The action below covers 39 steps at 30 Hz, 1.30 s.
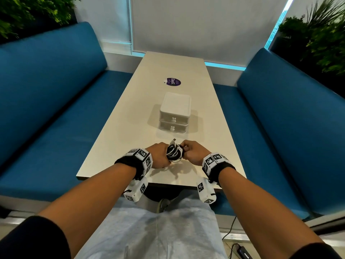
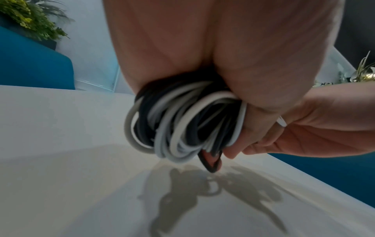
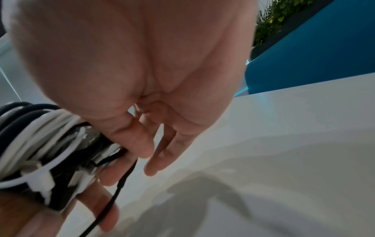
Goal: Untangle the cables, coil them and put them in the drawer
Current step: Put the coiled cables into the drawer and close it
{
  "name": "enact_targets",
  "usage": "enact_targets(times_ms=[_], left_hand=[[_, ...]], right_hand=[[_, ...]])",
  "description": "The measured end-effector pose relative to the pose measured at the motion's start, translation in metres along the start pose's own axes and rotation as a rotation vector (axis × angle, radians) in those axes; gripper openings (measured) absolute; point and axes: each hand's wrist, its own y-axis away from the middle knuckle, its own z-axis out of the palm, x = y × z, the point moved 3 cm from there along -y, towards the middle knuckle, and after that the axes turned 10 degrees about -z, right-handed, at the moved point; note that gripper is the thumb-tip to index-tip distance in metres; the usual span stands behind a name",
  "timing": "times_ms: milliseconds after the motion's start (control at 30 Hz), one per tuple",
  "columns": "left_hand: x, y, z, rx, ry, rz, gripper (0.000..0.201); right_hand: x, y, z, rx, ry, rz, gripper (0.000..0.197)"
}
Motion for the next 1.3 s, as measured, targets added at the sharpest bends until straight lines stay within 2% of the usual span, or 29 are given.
enact_targets(times_ms=[67, 167, 267, 333, 400, 467, 600, 667, 767, 833, 900, 1000, 1033, 1100, 1200, 1300], left_hand=[[0.000, -0.002, 0.001, -0.004, -0.017, -0.020, 0.006], [-0.001, -0.004, 0.002, 0.055, -0.147, -0.046, 0.028], [-0.006, -0.001, 0.005, 0.091, -0.359, -0.030, 0.034], [-0.008, 0.000, 0.006, 0.114, -0.465, 0.008, 0.035], [-0.007, 0.002, 0.006, 0.129, -0.560, 0.045, 0.031], [-0.004, 0.003, 0.009, 0.103, -0.646, 0.075, 0.030], [-0.001, 0.004, 0.010, 0.098, -0.633, 0.135, 0.033], [0.006, 0.003, 0.006, 0.134, -0.595, 0.161, 0.034], [0.014, 0.003, 0.001, 0.161, -0.560, 0.183, 0.041], [0.014, 0.004, 0.001, 0.170, -0.557, 0.157, 0.037], [0.013, 0.005, 0.002, 0.169, -0.556, 0.128, 0.030], [0.012, 0.006, 0.001, 0.190, -0.474, 0.070, 0.025], [0.011, 0.006, 0.000, 0.197, -0.439, 0.050, 0.023], [0.011, 0.007, -0.005, 0.206, -0.388, -0.007, 0.019], [0.007, 0.004, -0.018, 0.195, -0.386, -0.170, 0.017], [-0.002, -0.001, -0.023, 0.107, -0.315, -0.250, 0.019]], right_hand=[[-0.001, 0.002, 0.000, 0.024, 0.026, -0.011, 0.019], [0.000, 0.001, 0.000, 0.036, 0.049, 0.033, 0.022], [-0.001, -0.003, -0.007, 0.049, 0.059, 0.087, 0.029], [-0.011, -0.004, -0.013, 0.091, 0.049, 0.048, 0.029], [-0.026, -0.004, -0.016, -0.008, 0.125, -0.014, 0.049], [-0.038, -0.004, -0.013, -0.215, 0.256, -0.037, 0.077], [-0.050, -0.006, -0.012, -0.426, 0.445, 0.022, 0.105], [-0.052, -0.006, -0.003, -0.448, 0.496, 0.008, 0.099], [-0.048, -0.007, 0.010, -0.349, 0.459, -0.019, 0.092], [-0.044, -0.010, 0.014, -0.292, 0.443, -0.021, 0.090], [-0.043, -0.010, 0.017, -0.259, 0.472, -0.022, 0.072], [-0.043, -0.011, 0.017, -0.232, 0.517, -0.025, 0.032], [-0.044, -0.011, 0.017, -0.233, 0.518, -0.023, 0.028], [-0.045, -0.013, 0.017, -0.223, 0.527, -0.022, 0.030], [-0.048, -0.013, 0.013, -0.188, 0.555, -0.026, 0.031], [-0.054, -0.009, 0.008, -0.187, 0.621, -0.051, 0.028]])
